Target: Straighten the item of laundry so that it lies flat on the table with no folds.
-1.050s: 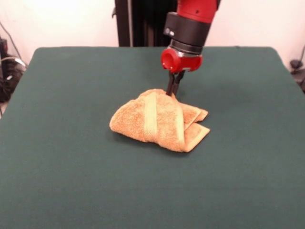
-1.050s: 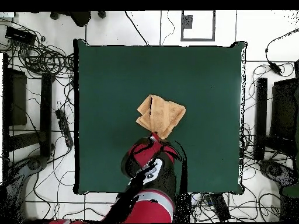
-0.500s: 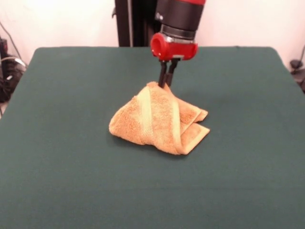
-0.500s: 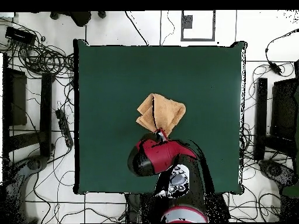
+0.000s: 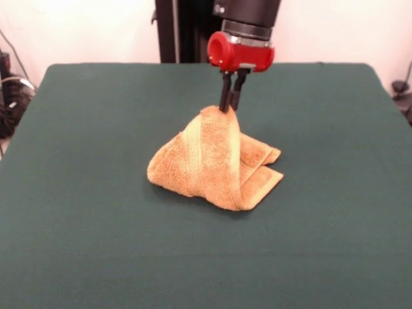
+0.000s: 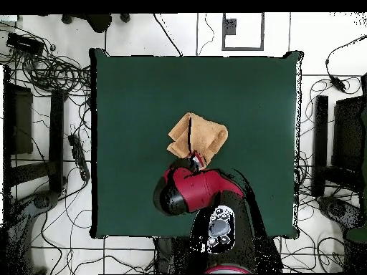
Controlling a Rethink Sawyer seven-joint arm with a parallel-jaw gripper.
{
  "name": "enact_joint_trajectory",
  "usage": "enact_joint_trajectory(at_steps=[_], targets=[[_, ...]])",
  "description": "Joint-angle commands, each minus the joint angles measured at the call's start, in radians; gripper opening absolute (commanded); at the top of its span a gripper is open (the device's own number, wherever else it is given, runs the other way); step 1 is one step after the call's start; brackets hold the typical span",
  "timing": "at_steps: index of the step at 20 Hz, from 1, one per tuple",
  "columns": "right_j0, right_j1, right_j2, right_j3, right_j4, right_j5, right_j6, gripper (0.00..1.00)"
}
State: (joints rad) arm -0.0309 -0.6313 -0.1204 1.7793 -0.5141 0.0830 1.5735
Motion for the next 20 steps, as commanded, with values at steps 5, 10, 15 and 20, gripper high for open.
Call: enact_joint_trajectory(at_steps=[5, 10, 15, 20], targets=[[-0.056, -0.087, 0.174, 0.103, -0.008, 0.193, -0.022, 0.00], [-0.158, -0.200, 0.263, 0.172, 0.003, 0.264, -0.096, 0.00], [-0.281, -0.310, 0.360, 0.240, 0.018, 0.336, -0.169, 0.00], [-0.379, -0.368, 0.446, 0.263, 0.030, 0.399, -0.214, 0.00]])
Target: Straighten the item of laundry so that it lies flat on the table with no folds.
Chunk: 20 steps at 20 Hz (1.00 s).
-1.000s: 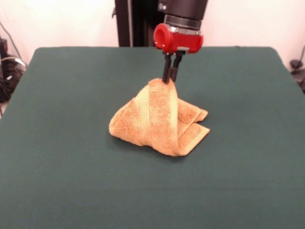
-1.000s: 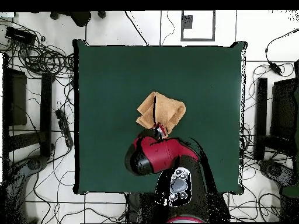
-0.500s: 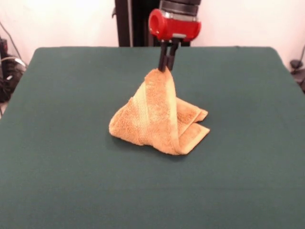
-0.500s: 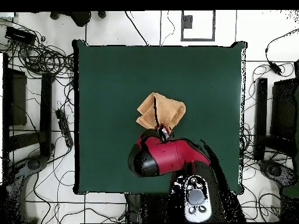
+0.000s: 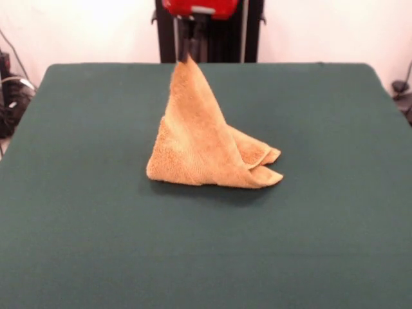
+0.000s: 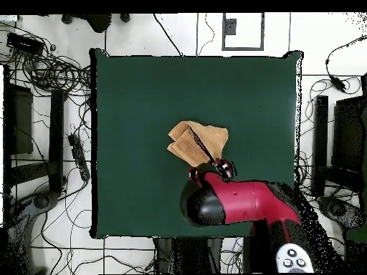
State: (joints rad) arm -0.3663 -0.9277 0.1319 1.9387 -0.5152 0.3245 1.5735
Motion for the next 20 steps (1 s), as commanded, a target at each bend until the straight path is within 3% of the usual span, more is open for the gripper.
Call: enact_joint_trajectory(at_steps=[1, 7, 11, 20], targets=[[-0.038, -0.047, 0.194, 0.085, 0.016, 0.156, -0.198, 0.00], [-0.066, 0.032, 0.226, 0.010, -0.034, 0.189, -0.186, 0.00], [-0.141, 0.029, 0.280, 0.003, -0.038, 0.216, -0.246, 0.00], [-0.467, -0.096, 0.543, 0.051, 0.061, 0.371, -0.500, 0.00]])
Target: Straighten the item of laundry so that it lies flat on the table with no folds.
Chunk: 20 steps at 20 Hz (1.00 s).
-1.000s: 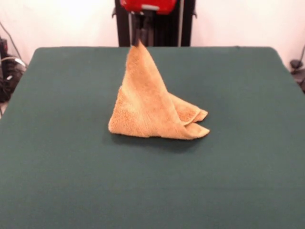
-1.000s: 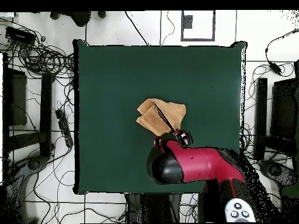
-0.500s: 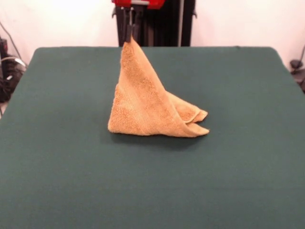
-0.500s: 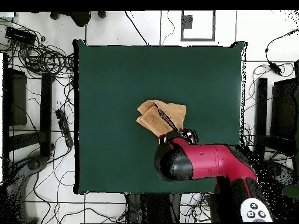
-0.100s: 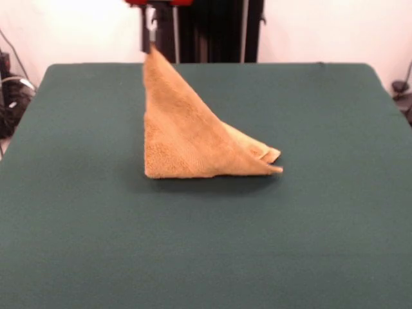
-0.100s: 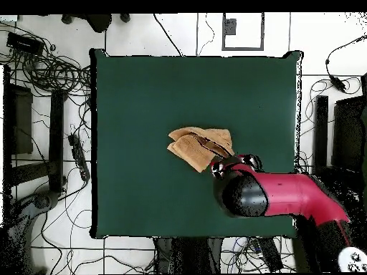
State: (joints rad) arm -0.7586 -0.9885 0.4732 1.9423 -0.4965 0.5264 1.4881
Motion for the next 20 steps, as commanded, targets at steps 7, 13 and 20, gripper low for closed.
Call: enact_joint_trajectory(at_steps=[7, 13, 20], targets=[[-0.170, -0.013, 0.286, 0.017, 0.022, 0.220, -0.428, 0.00], [-0.208, -0.005, 0.324, -0.003, 0.021, 0.255, -0.460, 0.00], [-0.249, 0.016, 0.375, -0.025, 0.008, 0.264, -0.462, 0.00]])
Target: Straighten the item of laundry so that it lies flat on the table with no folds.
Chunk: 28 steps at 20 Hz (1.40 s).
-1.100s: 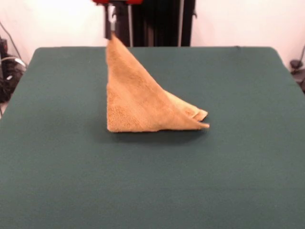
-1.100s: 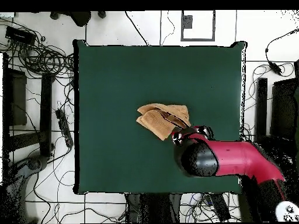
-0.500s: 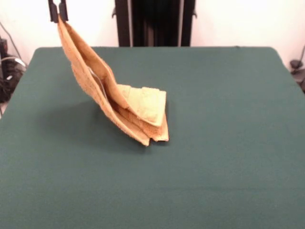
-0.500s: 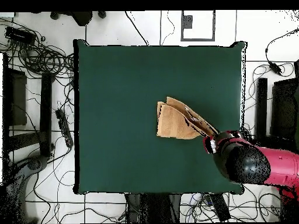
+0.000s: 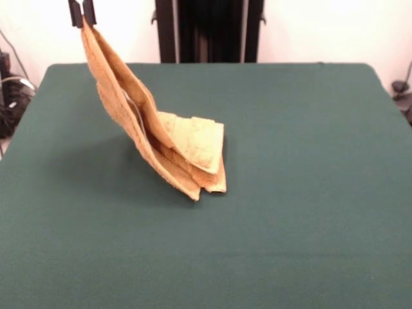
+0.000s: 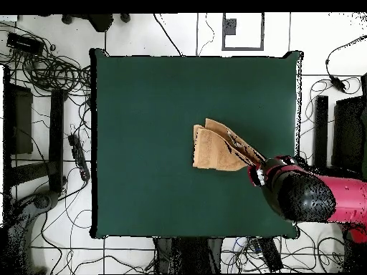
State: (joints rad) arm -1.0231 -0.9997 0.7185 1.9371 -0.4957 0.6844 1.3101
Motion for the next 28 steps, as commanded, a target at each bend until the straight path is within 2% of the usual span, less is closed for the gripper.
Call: enact_joint_trajectory(at_steps=[1, 7, 12, 17, 24, 28], targets=[[0.010, 0.041, 0.133, -0.022, -0.004, 0.101, -0.285, 0.00], [-0.035, 0.153, 0.140, -0.059, -0.072, 0.099, -0.322, 0.00], [-0.051, 0.322, 0.116, -0.163, -0.149, 0.106, -0.389, 0.00], [-0.095, 0.422, 0.129, -0.249, -0.169, 0.156, -0.492, 0.00], [-0.103, 0.590, 0.114, -0.410, -0.200, 0.201, -0.618, 0.00], [-0.113, 0.645, 0.114, -0.478, -0.197, 0.233, -0.697, 0.00]])
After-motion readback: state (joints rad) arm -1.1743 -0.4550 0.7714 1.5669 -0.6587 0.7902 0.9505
